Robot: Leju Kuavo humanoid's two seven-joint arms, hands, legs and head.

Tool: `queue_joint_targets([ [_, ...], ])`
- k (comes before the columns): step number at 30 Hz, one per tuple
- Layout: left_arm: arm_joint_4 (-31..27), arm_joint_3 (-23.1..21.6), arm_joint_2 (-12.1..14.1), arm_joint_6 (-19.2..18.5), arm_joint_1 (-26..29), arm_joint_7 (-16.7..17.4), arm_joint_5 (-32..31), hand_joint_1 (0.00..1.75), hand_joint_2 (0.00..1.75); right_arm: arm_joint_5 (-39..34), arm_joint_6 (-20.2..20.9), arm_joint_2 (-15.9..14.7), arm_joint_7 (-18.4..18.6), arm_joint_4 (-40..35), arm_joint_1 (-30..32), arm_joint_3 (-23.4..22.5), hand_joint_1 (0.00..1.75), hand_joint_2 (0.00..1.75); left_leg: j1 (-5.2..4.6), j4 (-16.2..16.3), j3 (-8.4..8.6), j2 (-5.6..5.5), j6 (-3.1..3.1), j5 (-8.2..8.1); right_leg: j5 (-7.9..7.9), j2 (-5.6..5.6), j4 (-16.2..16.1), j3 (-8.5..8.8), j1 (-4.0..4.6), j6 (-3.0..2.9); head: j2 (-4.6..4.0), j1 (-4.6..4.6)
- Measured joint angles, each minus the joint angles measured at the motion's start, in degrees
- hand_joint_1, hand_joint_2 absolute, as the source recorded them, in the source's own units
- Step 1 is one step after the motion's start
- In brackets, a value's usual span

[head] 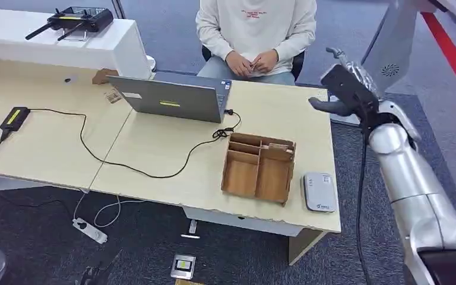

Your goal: Pass the card to the sensor for recognition and then transmit it.

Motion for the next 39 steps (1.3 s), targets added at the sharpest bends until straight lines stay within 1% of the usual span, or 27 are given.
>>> queue_joint_targets([
  [4,1.53,0.72,-3.55,4.59,-0.17,-1.31,0.79,0.00,0.00,0.42,1.77,-1.53,2.70,-5.81,6.57,0.00,0.00,1.75,-0.01,0.00,0.04,0.00,0.03,-0.02,0.00,0.00,-0.02,0.07,-0.01,0.01,0.00,0.02],
  [6,3.06,1.07,-5.62,5.14,-0.38,-1.92,1.18,0.00,0.00,0.44,2.25,-2.34,3.35,-9.01,9.22,-0.02,0.00,1.75,-0.05,0.00,0.02,0.03,0.04,-0.03,0.00,0.04,-0.02,0.03,-0.06,0.01,0.00,0.02],
  [8,4.33,1.36,-6.82,5.09,-0.76,-2.49,1.59,0.00,0.00,0.46,2.69,-2.88,3.66,-10.91,10.24,-0.02,0.00,1.75,-0.04,0.00,0.03,0.04,0.04,-0.03,0.00,0.06,-0.02,0.03,-0.09,0.01,0.00,0.02],
  [15,7.02,1.99,-9.03,4.94,-1.32,-2.86,1.95,0.00,0.00,0.46,2.84,-4.13,3.83,-14.89,11.61,-0.04,0.00,1.75,0.01,-0.01,0.04,0.03,0.03,-0.02,0.01,0.06,-0.01,0.04,-0.09,-0.01,0.00,0.02],
  [26,8.74,2.69,-10.25,4.94,-1.64,-3.12,1.95,0.00,0.00,0.46,2.97,-4.92,3.85,-17.23,12.13,-0.04,0.00,1.75,0.00,-0.01,0.03,0.04,0.03,-0.02,0.01,0.06,-0.01,0.04,-0.08,-0.01,0.00,0.02],
  [27,8.92,2.71,-10.34,4.94,-1.72,-3.26,1.92,0.00,0.00,0.46,3.02,-4.94,3.85,-17.32,12.24,-0.04,0.00,0.00,0.00,-0.01,0.03,0.04,0.03,-0.02,0.01,0.06,-0.01,0.04,-0.08,-0.01,0.00,0.02],
  [28,9.09,2.73,-10.41,4.94,-1.80,-3.34,1.88,0.00,0.00,0.50,3.10,-4.98,3.88,-17.54,12.54,-0.04,0.00,0.00,0.00,-0.01,0.03,0.04,0.03,-0.02,0.01,0.06,-0.01,0.05,-0.08,-0.01,0.00,0.04],
  [29,9.29,2.76,-10.49,4.96,-1.89,-3.37,1.79,0.00,0.00,0.61,3.22,-5.00,4.14,-17.78,12.95,-0.04,0.00,1.75,0.00,-0.01,0.04,0.03,0.03,-0.02,0.01,0.06,-0.01,0.04,-0.08,-0.01,0.00,0.02],
  [35,10.47,2.75,-10.58,5.05,-2.20,-3.56,-0.17,0.00,0.00,1.62,3.76,-5.59,7.87,-22.45,19.97,-0.85,0.00,1.75,0.01,-0.02,0.03,0.01,0.03,-0.03,0.00,0.05,-0.01,0.03,-0.08,0.00,0.00,0.02],
  [38,10.97,2.75,-10.58,5.05,-2.34,-3.54,-1.30,0.00,0.00,2.71,3.79,-5.86,8.84,-24.34,22.42,-1.44,0.00,1.75,0.01,-0.02,0.03,0.02,0.02,-0.04,-0.01,0.05,-0.01,0.04,-0.08,-0.01,0.00,0.02],
  [39,11.13,2.75,-10.58,5.07,-2.35,-3.85,-1.68,0.00,0.00,4.42,3.34,-5.88,8.55,-24.89,22.97,-1.49,0.00,1.75,0.01,-0.04,-0.02,0.02,0.02,-0.04,-0.01,0.05,-0.01,0.06,-0.08,-0.01,0.00,0.02],
])
